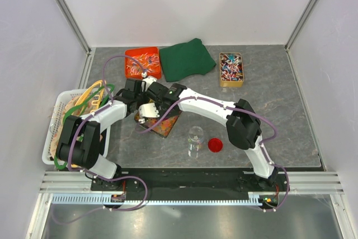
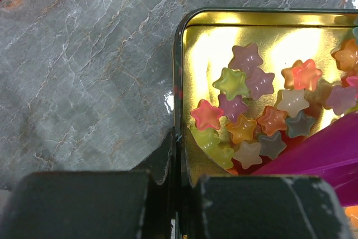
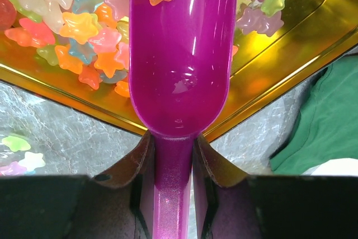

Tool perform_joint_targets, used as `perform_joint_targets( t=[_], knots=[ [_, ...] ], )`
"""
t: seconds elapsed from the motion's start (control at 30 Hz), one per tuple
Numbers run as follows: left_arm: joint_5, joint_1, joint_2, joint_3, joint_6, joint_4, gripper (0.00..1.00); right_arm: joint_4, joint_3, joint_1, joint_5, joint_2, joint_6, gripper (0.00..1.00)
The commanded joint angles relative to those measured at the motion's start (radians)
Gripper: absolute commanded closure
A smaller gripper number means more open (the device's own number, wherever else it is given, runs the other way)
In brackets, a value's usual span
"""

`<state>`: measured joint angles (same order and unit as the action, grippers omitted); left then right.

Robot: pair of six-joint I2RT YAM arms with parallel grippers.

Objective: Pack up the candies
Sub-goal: Scoop the fake candies from the storage box.

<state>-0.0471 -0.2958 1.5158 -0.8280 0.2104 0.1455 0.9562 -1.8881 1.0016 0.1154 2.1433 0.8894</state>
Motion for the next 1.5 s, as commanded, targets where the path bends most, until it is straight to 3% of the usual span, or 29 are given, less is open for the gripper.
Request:
perform_joint_targets(
  t=[0.0,0.37,0.63,1.13,1.47],
  knots=[
    [-0.017,-0.006,-0.059,-0.059,-0.054,-0.096,0.98,-0.011,0.009,0.031,-0.054,0.062,-0.038,1.0],
    [0.024,-0.005,-0.071,-0.063,-0.055,-0.09,0.98,-0.071,-0.055,0.074,-0.029,0.147,-0.147,1.0],
    [0.021,0.001,-0.068,-0.062,-0.059,-0.089,0.98,-0.129,-0.029,0.074,-0.025,0.124,-0.193,1.0],
    [0.012,0.023,-0.068,-0.057,-0.063,-0.096,0.98,-0.057,-0.037,-0.087,-0.327,-0.013,-0.346,1.0],
    [0.003,0.035,-0.062,-0.054,-0.065,-0.101,0.98,-0.184,0.106,-0.158,-0.422,-0.118,-0.368,1.0]
  ],
)
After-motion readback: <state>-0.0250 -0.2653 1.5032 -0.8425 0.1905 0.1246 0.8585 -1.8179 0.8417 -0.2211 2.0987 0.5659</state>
